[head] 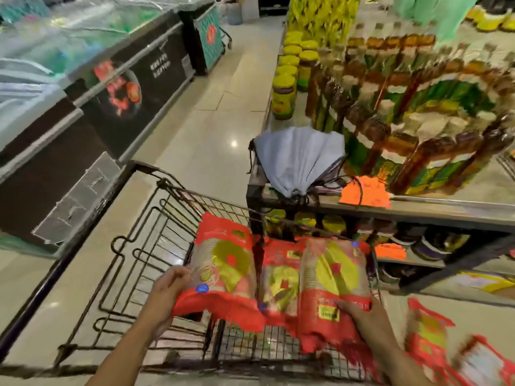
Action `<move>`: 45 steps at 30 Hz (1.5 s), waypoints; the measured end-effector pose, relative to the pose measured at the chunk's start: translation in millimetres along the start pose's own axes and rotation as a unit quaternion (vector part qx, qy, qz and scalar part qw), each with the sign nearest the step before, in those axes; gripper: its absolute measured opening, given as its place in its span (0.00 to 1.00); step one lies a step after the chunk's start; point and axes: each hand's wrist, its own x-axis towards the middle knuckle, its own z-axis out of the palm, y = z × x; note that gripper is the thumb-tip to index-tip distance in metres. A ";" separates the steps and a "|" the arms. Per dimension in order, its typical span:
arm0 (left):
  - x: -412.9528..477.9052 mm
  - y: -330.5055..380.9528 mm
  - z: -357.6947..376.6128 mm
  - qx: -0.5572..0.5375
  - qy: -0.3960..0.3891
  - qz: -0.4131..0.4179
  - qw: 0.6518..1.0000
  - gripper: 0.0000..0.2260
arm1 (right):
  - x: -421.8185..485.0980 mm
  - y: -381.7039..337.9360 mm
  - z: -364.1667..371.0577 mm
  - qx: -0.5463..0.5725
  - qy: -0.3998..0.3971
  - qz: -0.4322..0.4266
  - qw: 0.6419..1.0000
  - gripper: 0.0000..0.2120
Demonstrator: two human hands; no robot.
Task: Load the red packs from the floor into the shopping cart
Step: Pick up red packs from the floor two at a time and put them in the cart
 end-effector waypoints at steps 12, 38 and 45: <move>159.3 -91.2 -12.4 0.330 0.121 -0.027 0.936 0.08 | 85.9 4.1 39.9 -0.080 0.057 0.076 0.992 0.32; -121.0 196.0 104.6 0.534 -0.125 0.635 0.544 0.29 | -253.6 -162.4 36.5 -0.449 0.308 -0.288 0.788 0.35; -274.9 139.1 164.4 0.499 -0.259 0.712 0.421 0.29 | -411.6 -50.2 -45.4 -0.413 0.442 -0.093 0.790 0.37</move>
